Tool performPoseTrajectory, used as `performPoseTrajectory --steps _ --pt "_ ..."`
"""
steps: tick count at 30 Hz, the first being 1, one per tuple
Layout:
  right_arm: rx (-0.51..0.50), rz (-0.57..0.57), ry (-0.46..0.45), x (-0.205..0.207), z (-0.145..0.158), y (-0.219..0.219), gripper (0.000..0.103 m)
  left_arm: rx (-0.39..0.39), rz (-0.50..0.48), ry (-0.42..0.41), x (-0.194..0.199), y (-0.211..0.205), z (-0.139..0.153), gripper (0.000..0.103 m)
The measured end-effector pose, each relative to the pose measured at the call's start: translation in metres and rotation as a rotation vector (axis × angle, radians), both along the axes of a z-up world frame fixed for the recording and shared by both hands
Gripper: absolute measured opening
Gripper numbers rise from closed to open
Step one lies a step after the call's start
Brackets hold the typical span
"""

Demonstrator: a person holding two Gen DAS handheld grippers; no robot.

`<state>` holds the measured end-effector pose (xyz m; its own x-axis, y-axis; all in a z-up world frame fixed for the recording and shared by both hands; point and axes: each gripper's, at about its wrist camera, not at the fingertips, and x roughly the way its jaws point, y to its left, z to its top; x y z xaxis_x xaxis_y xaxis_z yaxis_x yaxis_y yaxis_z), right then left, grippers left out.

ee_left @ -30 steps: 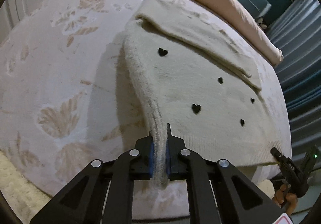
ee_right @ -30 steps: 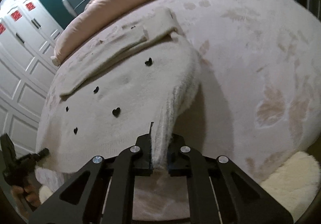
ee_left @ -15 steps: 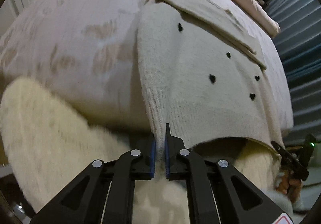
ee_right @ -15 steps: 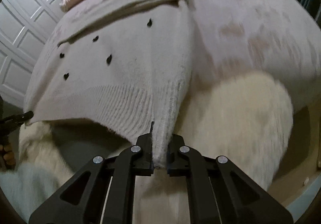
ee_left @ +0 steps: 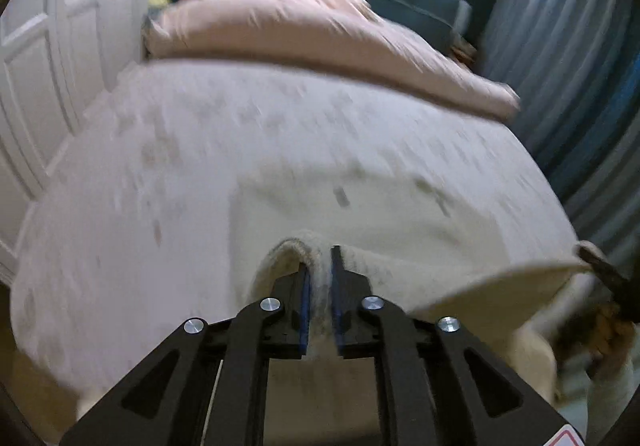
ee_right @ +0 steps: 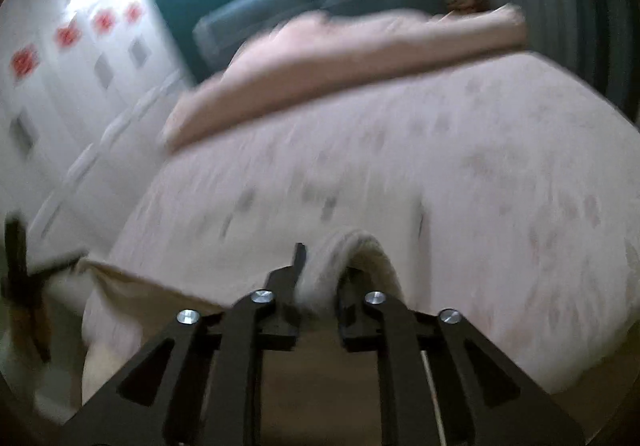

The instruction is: Fold small clothes

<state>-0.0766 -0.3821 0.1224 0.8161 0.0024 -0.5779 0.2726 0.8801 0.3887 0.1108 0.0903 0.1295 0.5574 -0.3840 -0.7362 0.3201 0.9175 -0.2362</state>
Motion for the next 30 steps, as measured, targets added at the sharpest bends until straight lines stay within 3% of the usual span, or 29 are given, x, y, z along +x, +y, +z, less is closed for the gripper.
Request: performPoseTrajectory --steps 1,3,4,5,7,9,12,14,17,22,27,28,29,30 --pt "0.040 -0.061 -0.058 0.009 0.005 -0.009 0.018 -0.024 0.036 -0.013 0.015 -0.002 0.003 0.016" --pt "0.101 -0.169 -0.160 0.007 0.016 -0.015 0.036 -0.048 0.114 -0.085 0.025 -0.003 0.017 0.017" --pt "0.096 -0.226 -0.228 -0.002 0.023 -0.014 0.058 -0.048 0.152 -0.122 0.030 0.002 0.024 0.030" --pt "0.078 -0.248 -0.267 -0.011 0.026 -0.013 0.071 -0.055 0.170 -0.154 0.026 0.006 0.030 0.065" --pt "0.016 -0.243 -0.272 -0.021 0.026 -0.007 0.073 -0.055 0.224 -0.209 0.016 0.016 0.032 0.093" --pt "-0.051 -0.214 -0.172 -0.017 0.010 -0.001 0.076 -0.047 0.225 -0.191 0.007 0.018 0.018 0.092" --pt "-0.127 -0.216 0.013 -0.017 -0.035 0.004 0.077 -0.013 0.213 -0.008 0.011 0.028 -0.034 0.092" --pt "-0.083 -0.230 0.135 -0.015 -0.078 -0.002 0.077 -0.060 0.230 0.156 0.014 0.035 -0.081 0.092" --pt "0.003 -0.252 0.255 -0.012 -0.127 -0.011 0.077 -0.102 0.274 0.294 0.016 0.039 -0.129 0.092" --pt "0.207 -0.282 0.300 -0.010 -0.168 -0.021 0.077 -0.186 0.285 0.390 0.014 0.029 -0.176 0.092" --pt "0.364 -0.312 0.287 0.011 -0.185 -0.025 0.079 -0.189 0.314 0.377 0.018 0.013 -0.178 0.089" --pt "0.376 -0.302 0.271 0.019 -0.183 -0.023 0.078 -0.204 0.305 0.379 0.021 0.012 -0.178 0.076" --pt "0.385 -0.293 0.266 0.022 -0.181 -0.023 0.066 -0.214 0.288 0.387 0.025 0.009 -0.177 0.051" --pt "0.395 -0.278 0.274 0.030 -0.180 -0.021 0.053 -0.210 0.258 0.410 0.029 0.008 -0.176 0.040"
